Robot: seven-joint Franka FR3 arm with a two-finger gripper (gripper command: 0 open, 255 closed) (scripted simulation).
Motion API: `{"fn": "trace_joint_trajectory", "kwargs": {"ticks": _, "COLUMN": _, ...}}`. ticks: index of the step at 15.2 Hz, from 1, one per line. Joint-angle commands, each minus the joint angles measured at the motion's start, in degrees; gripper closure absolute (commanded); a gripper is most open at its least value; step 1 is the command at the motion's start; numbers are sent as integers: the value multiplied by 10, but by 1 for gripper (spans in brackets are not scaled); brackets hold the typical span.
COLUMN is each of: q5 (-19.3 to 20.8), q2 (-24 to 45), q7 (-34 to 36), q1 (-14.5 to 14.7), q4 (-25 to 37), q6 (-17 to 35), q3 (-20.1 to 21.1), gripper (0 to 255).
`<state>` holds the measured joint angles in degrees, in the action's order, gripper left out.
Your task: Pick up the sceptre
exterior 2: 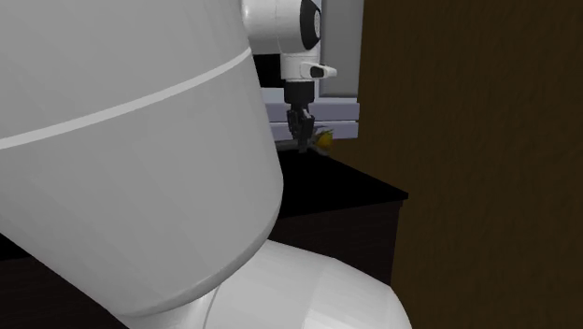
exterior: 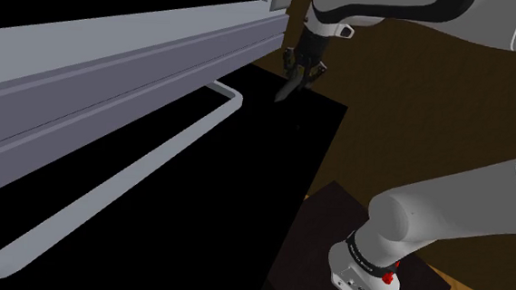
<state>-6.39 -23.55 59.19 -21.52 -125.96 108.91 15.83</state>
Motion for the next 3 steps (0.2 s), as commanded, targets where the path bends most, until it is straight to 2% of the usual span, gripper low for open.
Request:
{"fn": "trace_joint_trajectory", "kwargs": {"ticks": 1, "q5": 1, "q2": 0, "q7": -1, "q1": -1, "q4": 15, "q6": -15, "q3": -2, "gripper": 255}}
{"fn": "trace_joint_trajectory", "kwargs": {"ticks": 3, "q5": 1, "q2": 0, "q7": -1, "q1": -1, "q4": 16, "q6": -16, "q3": -2, "gripper": 255}}
